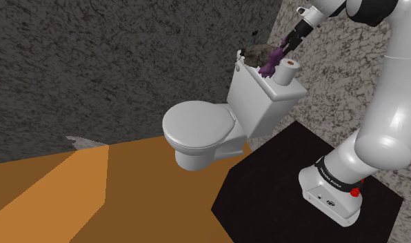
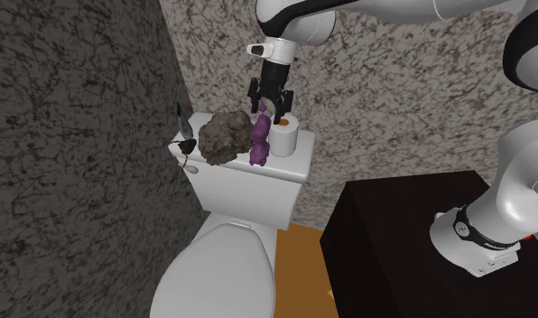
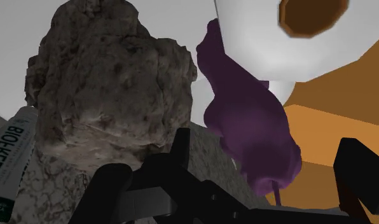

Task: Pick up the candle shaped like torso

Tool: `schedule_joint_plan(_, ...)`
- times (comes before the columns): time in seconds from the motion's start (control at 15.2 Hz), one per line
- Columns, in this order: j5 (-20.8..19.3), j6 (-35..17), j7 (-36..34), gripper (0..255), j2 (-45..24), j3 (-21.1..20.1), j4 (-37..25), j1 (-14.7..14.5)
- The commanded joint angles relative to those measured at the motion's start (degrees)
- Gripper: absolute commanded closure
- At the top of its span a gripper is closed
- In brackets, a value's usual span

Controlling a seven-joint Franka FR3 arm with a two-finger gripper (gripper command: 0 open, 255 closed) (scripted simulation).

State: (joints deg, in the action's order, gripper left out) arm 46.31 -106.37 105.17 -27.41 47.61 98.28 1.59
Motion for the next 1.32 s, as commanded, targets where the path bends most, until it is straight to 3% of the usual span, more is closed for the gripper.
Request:
schedule_joint_plan(0.0, 0.99, -0.54, 1.04, 0, -1.16, -0.62, -0.01, 0.63)
schedule_joint_plan(0.4, 2.64, -2.46, 2.76, 0, -2.86, -1.57, 1.14, 1.15)
schedule_joint_plan(0.46, 2.67, -2.52, 2.77, 255, -2.87, -1.59, 1.19, 1.12)
schedule_joint_plan(1.25, 1.54, -1.21, 1.63, 255, -1.73, -0.93, 0.41, 0.79)
